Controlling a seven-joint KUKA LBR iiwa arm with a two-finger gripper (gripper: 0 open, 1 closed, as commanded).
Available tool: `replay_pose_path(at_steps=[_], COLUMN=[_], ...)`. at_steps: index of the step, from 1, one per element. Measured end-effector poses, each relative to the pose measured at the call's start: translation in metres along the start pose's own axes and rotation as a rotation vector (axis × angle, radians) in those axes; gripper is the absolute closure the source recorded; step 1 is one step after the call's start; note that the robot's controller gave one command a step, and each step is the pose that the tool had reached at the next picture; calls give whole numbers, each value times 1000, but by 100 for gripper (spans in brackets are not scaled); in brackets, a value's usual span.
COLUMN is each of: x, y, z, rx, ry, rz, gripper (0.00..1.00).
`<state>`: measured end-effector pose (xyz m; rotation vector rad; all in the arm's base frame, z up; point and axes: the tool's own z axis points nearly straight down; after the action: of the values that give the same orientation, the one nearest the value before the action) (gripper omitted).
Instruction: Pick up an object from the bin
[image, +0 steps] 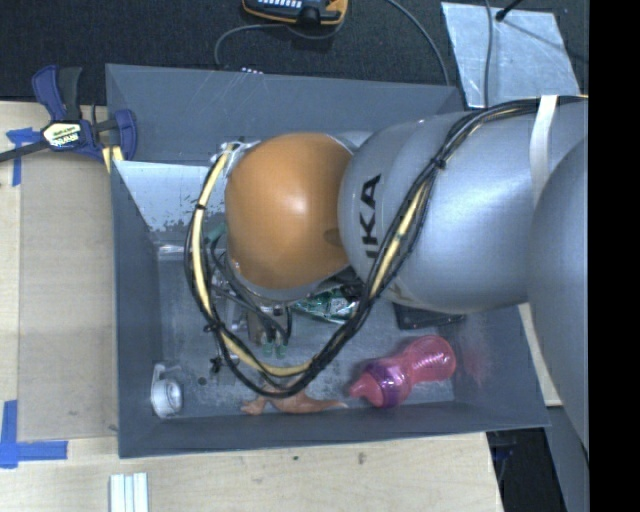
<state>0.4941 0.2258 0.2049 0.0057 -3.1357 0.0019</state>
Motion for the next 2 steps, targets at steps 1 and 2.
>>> replay_pose_path(at_steps=[1,2], x=[-2,1], y=[-1,-44], z=[-5,19], rx=[-2,-4], ry=[-8,-8], rz=[4,-23], gripper=[0,0])
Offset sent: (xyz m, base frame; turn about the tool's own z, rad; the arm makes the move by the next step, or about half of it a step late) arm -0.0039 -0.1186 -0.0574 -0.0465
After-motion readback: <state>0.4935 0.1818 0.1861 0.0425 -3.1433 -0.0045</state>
